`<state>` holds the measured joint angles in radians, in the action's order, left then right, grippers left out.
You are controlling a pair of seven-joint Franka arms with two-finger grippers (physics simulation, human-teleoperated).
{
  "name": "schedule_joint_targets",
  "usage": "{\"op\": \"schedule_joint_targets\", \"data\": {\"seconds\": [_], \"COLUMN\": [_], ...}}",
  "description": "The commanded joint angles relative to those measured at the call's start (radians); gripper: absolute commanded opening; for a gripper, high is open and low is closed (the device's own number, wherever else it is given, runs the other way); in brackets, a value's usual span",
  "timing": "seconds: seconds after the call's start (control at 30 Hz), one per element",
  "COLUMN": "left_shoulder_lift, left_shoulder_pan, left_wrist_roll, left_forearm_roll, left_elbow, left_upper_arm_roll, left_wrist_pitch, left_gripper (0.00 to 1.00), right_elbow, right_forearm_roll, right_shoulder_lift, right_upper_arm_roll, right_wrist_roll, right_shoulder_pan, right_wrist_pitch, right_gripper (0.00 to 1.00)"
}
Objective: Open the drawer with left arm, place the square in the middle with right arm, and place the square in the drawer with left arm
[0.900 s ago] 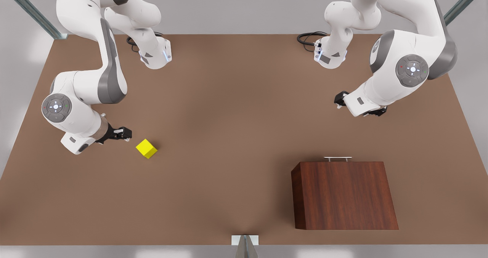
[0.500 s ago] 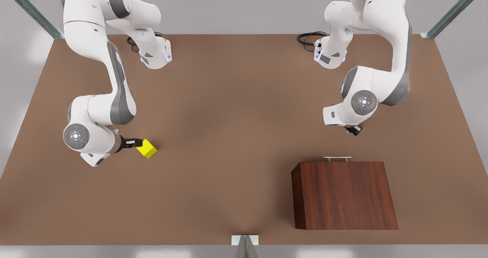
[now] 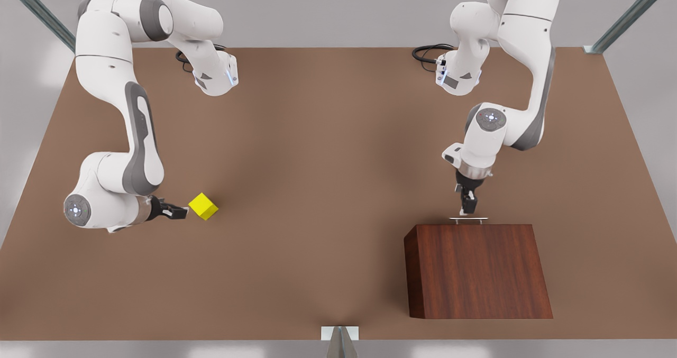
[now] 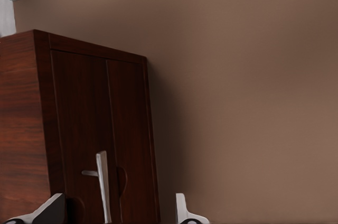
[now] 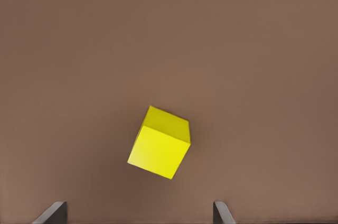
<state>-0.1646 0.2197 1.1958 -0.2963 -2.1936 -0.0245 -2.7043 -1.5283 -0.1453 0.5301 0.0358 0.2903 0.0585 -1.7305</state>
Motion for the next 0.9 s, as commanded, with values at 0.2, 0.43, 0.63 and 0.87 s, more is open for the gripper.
{"op": "schedule_joint_targets", "data": {"seconds": [0.2,0.43,0.63,0.87], "left_shoulder_lift": [-0.033,-0.032,-0.019,-0.004], "left_shoulder_pan": [-0.036,-0.037,-0.034,-0.028], "left_wrist_roll": [0.608,0.588,0.254,0.021], "left_forearm_roll": [-0.010,-0.010,0.000,0.000], "left_elbow": [0.000,0.000,-0.024,-0.066], "left_upper_arm_roll": [0.002,0.003,0.041,0.061], "left_wrist_pitch": [-0.149,-0.149,-0.153,-0.163], "left_gripper": [1.00,0.94,0.94,0.94], "right_elbow": [-0.256,-0.340,-0.378,-0.420], "right_forearm_roll": [-0.013,-0.011,-0.008,0.029], "right_shoulder_lift": [-0.045,-0.061,-0.061,-0.076], "right_upper_arm_roll": [0.007,0.010,0.049,0.047], "right_wrist_roll": [0.378,0.378,0.363,0.409], "right_shoulder_pan": [0.000,-0.015,-0.016,-0.008], "right_wrist_pitch": [-0.342,-0.491,-0.606,-0.618], "right_gripper": [1.00,1.00,1.00,1.00]}}
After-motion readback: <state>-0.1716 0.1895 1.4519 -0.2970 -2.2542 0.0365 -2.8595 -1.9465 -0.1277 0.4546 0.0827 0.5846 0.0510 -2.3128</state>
